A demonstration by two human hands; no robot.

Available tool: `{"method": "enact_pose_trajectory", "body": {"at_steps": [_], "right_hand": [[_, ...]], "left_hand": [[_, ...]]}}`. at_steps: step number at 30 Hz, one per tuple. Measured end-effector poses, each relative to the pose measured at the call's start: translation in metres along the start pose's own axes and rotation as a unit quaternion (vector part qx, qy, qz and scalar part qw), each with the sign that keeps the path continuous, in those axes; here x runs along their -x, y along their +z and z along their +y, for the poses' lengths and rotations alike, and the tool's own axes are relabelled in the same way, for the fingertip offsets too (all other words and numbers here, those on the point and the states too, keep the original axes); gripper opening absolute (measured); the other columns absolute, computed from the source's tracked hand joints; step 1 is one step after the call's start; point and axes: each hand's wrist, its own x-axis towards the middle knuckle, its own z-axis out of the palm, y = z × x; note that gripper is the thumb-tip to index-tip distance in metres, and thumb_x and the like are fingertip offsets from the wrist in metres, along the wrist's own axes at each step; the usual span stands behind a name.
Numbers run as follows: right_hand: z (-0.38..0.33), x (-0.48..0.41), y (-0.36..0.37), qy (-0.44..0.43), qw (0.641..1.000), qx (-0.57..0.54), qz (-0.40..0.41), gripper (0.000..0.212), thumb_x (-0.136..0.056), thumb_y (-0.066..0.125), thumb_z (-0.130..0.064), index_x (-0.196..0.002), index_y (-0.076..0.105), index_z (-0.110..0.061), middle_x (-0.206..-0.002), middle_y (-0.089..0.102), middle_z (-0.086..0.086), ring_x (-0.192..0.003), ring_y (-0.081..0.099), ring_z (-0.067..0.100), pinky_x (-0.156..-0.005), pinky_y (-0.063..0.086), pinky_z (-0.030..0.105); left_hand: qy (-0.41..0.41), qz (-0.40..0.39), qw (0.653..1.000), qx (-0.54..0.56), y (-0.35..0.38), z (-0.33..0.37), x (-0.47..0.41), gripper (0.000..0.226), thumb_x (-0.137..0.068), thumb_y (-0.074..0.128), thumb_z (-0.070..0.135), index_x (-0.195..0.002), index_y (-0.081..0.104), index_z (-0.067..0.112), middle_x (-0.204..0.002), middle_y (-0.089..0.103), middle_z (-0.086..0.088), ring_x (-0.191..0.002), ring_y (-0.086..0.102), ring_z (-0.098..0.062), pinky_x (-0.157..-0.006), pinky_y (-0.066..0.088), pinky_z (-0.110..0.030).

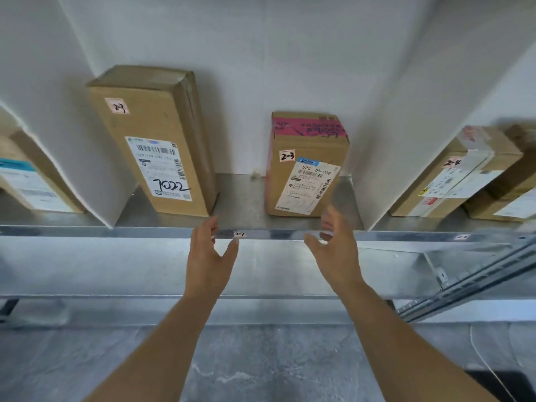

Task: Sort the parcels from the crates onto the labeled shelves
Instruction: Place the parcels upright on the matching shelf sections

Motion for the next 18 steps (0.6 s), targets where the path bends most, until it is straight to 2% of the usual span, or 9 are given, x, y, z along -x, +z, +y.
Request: {"method": "enact_pose_trajectory", "body": {"at_steps": [4,7,10,13,15,18], "right_hand": [[-0.027,0.019,0.035,-0.049,0.998,0.033,-0.009,0.051,-0.087,0.069,-0.011,-0.133,0.049,-0.016,-0.117,0.053,-0.001,-0.099,0.054,0.010,-0.077,0.042,0.006],[-0.052,0.015,0.068,-0.063,0.996,0.056,-0.038,0.044,-0.086,0.069,-0.011,-0.127,0.054,-0.014,-0.118,0.054,0.001,-0.101,0.055,0.012,-0.083,0.043,0.016],[-0.073,0.006,0.103,-0.069,0.993,0.067,-0.066,0.052,-0.086,0.068,-0.012,-0.134,0.051,-0.014,-0.123,0.053,0.004,-0.110,0.056,0.016,-0.092,0.046,0.022],[-0.092,-0.004,0.134,-0.047,0.991,0.087,-0.089,0.066,-0.088,0.066,-0.015,-0.147,0.036,-0.016,-0.139,0.045,0.005,-0.123,0.049,0.017,-0.106,0.042,0.033],[-0.100,-0.010,0.152,-0.031,0.991,0.091,-0.093,0.071,-0.088,0.066,-0.017,-0.149,0.031,-0.019,-0.147,0.040,0.003,-0.132,0.043,0.020,-0.109,0.040,0.040],[-0.104,-0.018,0.172,-0.044,0.992,0.071,-0.090,0.066,-0.082,0.068,-0.013,-0.141,0.040,-0.027,-0.139,0.048,-0.001,-0.126,0.049,0.018,-0.105,0.045,0.042]], "left_hand": [[0.022,0.043,0.999,0.012,-0.040,-0.014,-0.019,0.053,-0.085,0.070,0.014,-0.132,0.045,0.013,-0.123,0.046,0.002,-0.115,0.051,-0.024,-0.096,0.045,-0.036],[-0.004,0.052,0.998,0.033,-0.069,-0.022,-0.045,0.060,-0.086,0.070,0.014,-0.137,0.039,0.018,-0.136,0.040,-0.003,-0.122,0.046,-0.022,-0.101,0.043,-0.037],[-0.004,0.031,0.999,0.038,-0.091,-0.029,-0.071,0.067,-0.085,0.068,0.010,-0.141,0.033,0.018,-0.142,0.035,-0.004,-0.127,0.041,-0.019,-0.099,0.037,-0.029],[-0.010,-0.023,1.000,0.015,-0.100,-0.038,-0.099,0.073,-0.083,0.066,0.006,-0.145,0.028,0.015,-0.143,0.037,-0.006,-0.130,0.038,-0.022,-0.106,0.037,-0.038],[-0.011,-0.058,0.998,0.009,-0.101,-0.047,-0.114,0.065,-0.082,0.065,0.005,-0.139,0.035,0.015,-0.138,0.045,-0.006,-0.125,0.045,-0.024,-0.106,0.041,-0.043],[-0.020,-0.091,0.996,0.013,-0.102,-0.056,-0.123,0.048,-0.083,0.065,0.006,-0.125,0.045,0.015,-0.126,0.056,-0.004,-0.115,0.055,-0.024,-0.100,0.047,-0.045]]}}
